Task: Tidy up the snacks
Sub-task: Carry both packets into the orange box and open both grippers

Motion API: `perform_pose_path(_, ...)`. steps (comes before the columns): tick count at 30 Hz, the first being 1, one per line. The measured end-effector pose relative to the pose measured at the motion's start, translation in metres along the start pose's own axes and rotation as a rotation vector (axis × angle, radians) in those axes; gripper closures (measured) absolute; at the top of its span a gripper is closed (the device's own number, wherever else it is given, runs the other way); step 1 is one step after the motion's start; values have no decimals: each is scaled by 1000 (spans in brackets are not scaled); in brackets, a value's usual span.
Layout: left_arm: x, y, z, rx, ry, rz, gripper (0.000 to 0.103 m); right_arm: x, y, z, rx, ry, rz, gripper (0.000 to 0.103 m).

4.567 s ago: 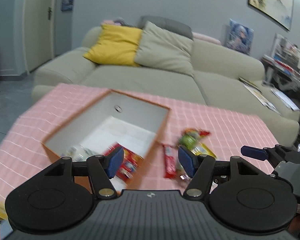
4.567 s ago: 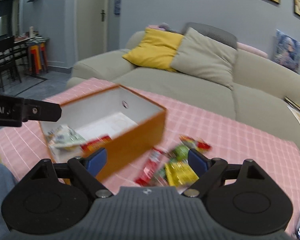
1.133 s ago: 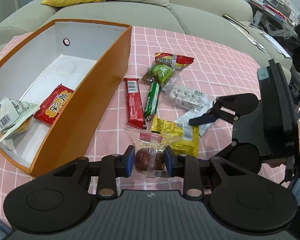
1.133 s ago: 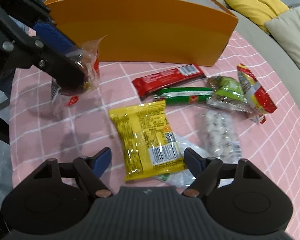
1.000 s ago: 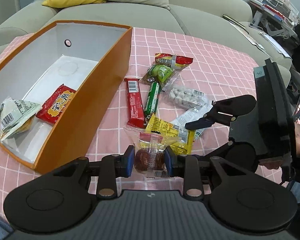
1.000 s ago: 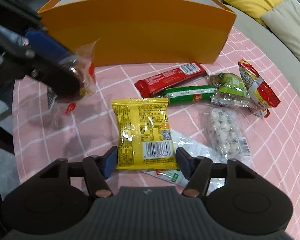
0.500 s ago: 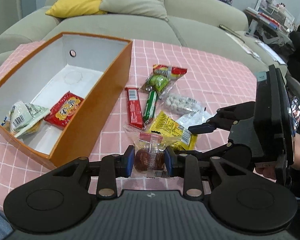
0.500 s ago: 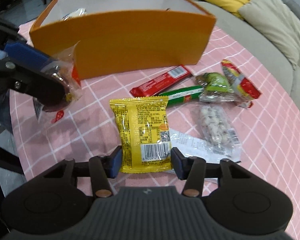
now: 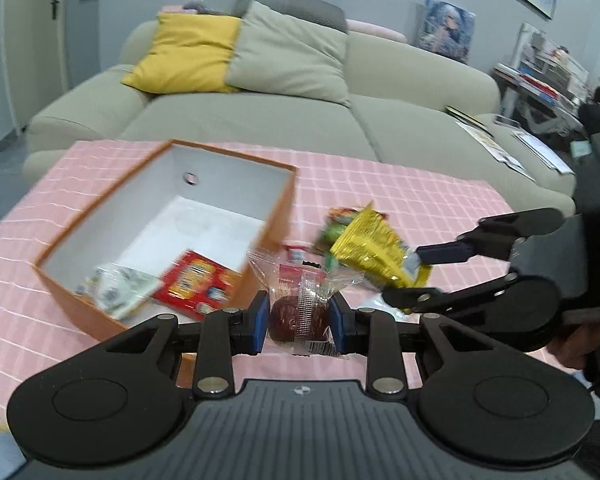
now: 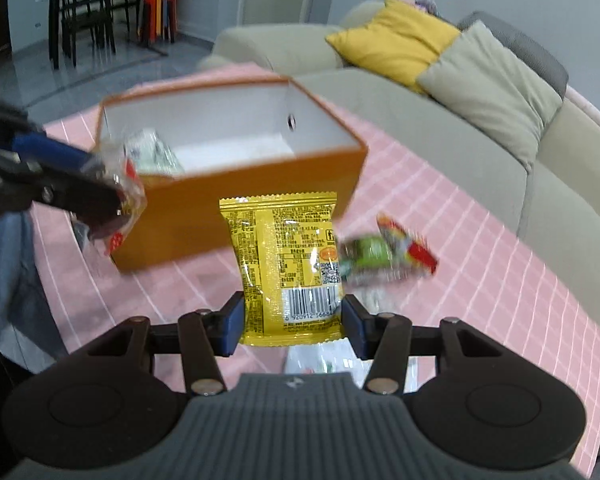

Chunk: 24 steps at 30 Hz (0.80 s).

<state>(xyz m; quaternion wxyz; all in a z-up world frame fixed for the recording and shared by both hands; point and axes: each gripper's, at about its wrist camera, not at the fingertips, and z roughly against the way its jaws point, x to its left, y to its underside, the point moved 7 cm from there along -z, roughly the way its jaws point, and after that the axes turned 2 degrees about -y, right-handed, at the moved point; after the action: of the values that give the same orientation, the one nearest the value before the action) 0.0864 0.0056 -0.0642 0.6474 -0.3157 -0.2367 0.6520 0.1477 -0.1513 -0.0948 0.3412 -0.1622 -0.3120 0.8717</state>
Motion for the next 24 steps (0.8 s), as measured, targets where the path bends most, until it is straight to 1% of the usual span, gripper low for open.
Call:
perform_pose_path(4, 31, -17, 0, 5, -39, 23, 68, 10, -36, -1, -25, -43, 8, 54)
perform_pose_path(7, 54, -27, -5, 24, -65, 35, 68, 23, -64, -11, -35, -61, 49, 54)
perform_pose_path(10, 74, -31, -18, 76, -72, 46, 68, 32, -89, -31, -18, -77, 81, 54)
perform_pose_path(13, 91, -32, -36, 129, -105, 49, 68, 39, -109, -52, -1, -92, 116, 54)
perform_pose_path(15, 99, -33, -45, 155, -105, 57, 68, 44, -121, -68, 18, -98, 140, 54)
perform_pose_path(18, 107, -34, -61, 200, -78, 43, 68, 49, -134, -92, 55, -94, 173, 54)
perform_pose_path(21, 109, -32, -80, 275, -67, -1, 68, 51, -143, -121, 116, -94, 208, 54)
perform_pose_path(22, 109, -29, -88, 308, -71, -14, 68, 51, -148, -130, 137, -96, 216, 54)
perform_pose_path(24, 112, -24, -101, 363, -78, -33, 68, 50, -147, -147, 184, -96, 231, 54)
